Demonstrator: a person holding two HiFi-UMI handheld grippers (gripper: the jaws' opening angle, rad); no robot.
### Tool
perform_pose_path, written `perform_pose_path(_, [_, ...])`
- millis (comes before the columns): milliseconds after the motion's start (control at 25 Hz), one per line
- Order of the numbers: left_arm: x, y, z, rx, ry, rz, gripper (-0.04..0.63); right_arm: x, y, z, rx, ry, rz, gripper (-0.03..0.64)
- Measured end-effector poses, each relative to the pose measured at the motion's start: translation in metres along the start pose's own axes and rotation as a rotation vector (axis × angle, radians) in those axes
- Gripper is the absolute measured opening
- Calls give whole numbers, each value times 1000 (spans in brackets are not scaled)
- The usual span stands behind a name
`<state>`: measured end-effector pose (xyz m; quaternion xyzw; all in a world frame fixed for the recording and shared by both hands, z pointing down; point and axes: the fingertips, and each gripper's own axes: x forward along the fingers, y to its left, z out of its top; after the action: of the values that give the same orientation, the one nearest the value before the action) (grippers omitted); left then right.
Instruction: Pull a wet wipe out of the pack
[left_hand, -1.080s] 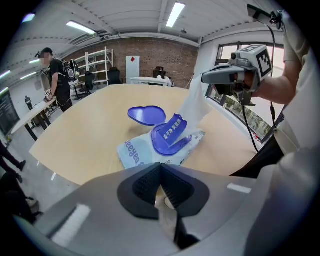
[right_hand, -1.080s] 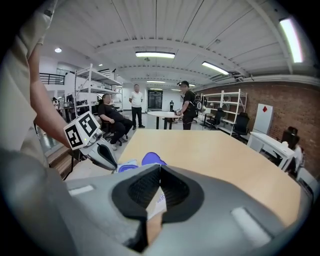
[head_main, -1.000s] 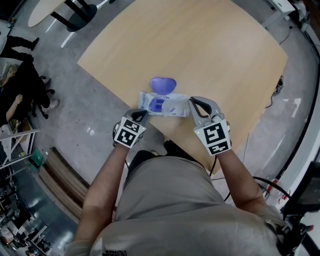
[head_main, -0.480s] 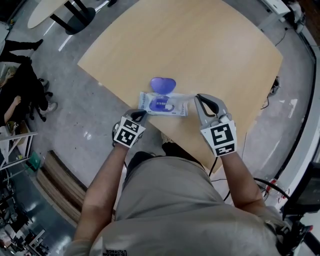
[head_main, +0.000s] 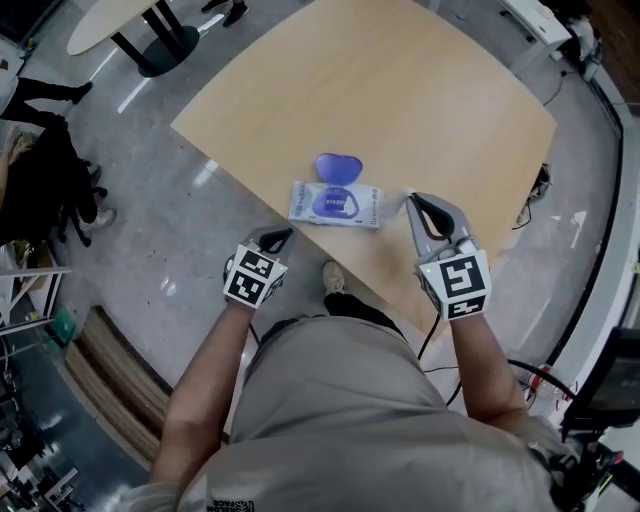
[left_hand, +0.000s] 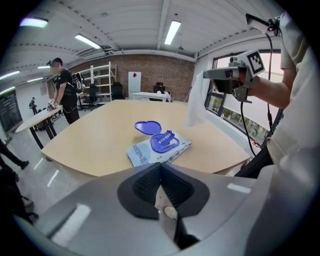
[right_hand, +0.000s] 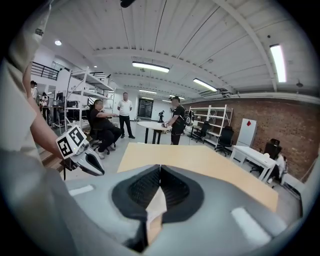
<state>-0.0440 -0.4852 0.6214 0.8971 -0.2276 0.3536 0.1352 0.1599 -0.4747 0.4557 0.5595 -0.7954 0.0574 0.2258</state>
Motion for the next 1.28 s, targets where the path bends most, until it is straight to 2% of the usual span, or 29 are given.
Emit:
perform_pose_path(200, [-80,-20,8,-33,-154,0,6,-33,37,16,-20,-14,-19,3])
perform_pose_path(520, [-219,-71,17,-59,-389,-39,6,-105,104,40,32,-73,-13,3])
perform_pose_path(720, [-269,-109,5,-19,-442,-55,6,-157,153,40,13,-71,-17,3])
perform_pose_path(920, [-289,-152,4,26,-471,-86,6,-199,186,35,22,-70,-3,3])
perform_pose_path(1120, [-311,-198,13,115,-486,-48,6,-236,205,33,5,-104,50,3])
perform_pose_path(1280, [-314,-238,19,133,-487,-6,6,-268,206,23,-19,-135,114,3])
